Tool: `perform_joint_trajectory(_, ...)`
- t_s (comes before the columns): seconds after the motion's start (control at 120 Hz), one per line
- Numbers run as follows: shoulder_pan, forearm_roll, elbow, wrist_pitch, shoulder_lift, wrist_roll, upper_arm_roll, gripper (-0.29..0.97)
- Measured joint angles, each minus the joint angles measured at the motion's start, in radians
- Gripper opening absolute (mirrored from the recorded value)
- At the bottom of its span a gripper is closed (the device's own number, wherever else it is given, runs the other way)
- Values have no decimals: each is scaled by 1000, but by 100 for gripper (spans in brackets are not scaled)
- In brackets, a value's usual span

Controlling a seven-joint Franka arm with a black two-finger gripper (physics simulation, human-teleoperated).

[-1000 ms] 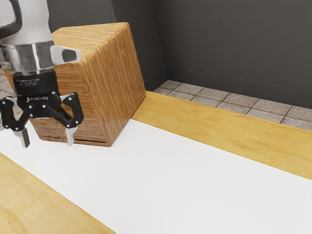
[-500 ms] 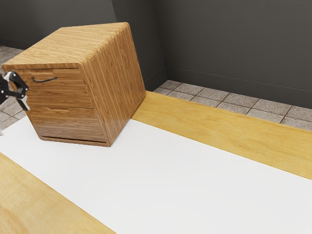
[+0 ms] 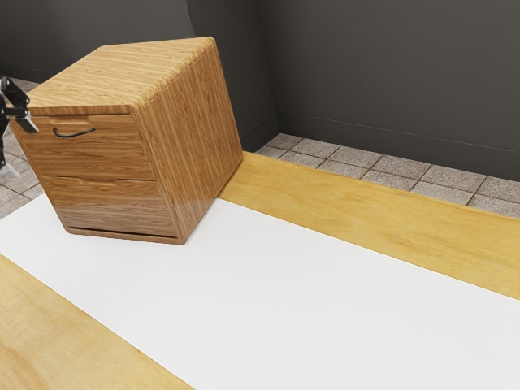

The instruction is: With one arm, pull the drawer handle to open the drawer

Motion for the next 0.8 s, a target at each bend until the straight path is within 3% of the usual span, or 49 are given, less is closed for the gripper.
perform_joint_trajectory(0.8,2,-27,203,65,261,-79,6,68)
